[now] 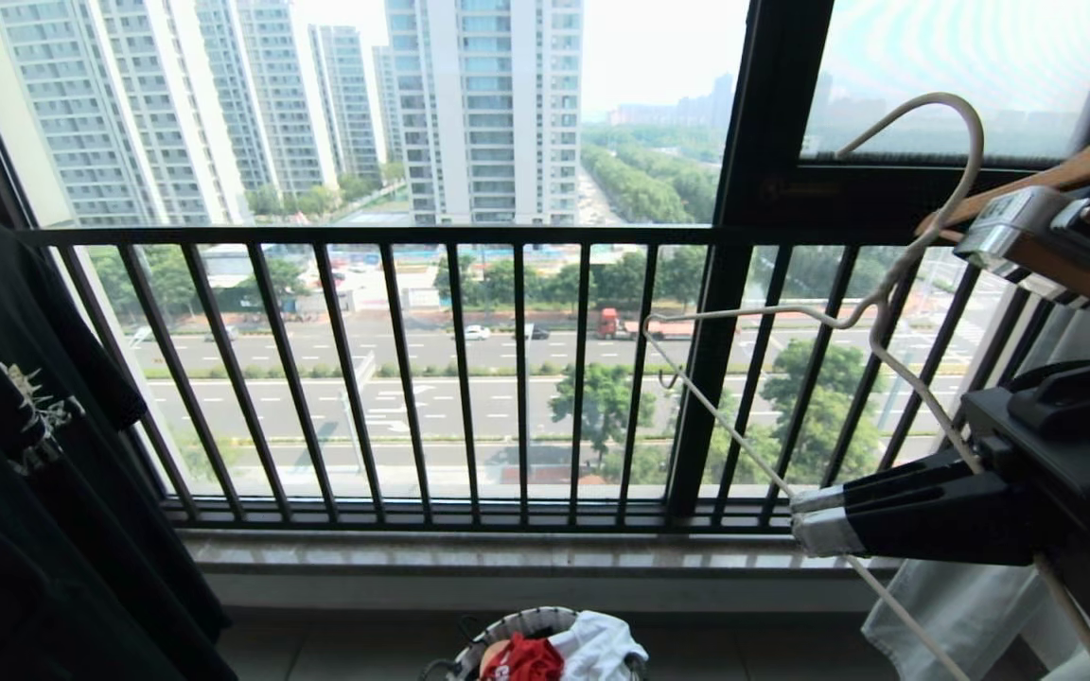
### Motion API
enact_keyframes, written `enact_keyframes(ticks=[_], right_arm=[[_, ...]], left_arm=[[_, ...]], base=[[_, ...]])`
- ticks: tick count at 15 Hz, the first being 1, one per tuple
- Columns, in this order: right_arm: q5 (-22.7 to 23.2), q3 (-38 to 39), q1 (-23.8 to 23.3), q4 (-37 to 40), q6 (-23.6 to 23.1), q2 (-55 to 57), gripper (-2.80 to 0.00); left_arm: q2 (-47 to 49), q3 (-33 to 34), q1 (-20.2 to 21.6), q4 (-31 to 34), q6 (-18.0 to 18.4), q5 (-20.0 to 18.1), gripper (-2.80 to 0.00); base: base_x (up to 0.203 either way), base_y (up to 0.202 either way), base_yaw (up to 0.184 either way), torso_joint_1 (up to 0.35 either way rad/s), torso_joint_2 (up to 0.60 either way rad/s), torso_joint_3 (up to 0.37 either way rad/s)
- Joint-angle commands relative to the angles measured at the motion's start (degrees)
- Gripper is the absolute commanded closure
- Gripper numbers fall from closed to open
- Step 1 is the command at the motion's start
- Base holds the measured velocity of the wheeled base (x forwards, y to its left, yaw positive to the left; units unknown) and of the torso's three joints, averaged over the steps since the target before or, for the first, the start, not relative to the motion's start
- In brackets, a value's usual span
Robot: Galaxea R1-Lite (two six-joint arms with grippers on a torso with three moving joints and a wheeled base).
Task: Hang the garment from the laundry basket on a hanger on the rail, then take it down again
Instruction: Pick up the clothes rack on the clothesline, then pick up clothes from the basket
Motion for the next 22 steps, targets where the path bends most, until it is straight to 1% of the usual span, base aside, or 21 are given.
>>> enact_keyframes(ticks=[1,13,22], right_arm=[[0.18,0.12,0.02,0.13,0.00,-1.16,0.00],[0.15,0.25,-0.06,-1.01,-0.09,-3.27,0.00],[0.10,0.92,-0.15,-1.89,-0.09,-4.31,0.00]], left_arm=[[-0.02,0.02,0.00,-0.01,0.01,-0.02,0.00],[-0.02,0.00,0.00,-0.01,0.01,-0.02,0.00],[-0.02,0.08,0.00,-0.01,0.01,-0.02,0.00]], base=[[0.000,0.000,0.000,-0.172,0.37,0.203],[0.000,0.000,0.000,-0.222,0.52,0.300],[0.000,0.000,0.000,-0.179,0.49,0.312]])
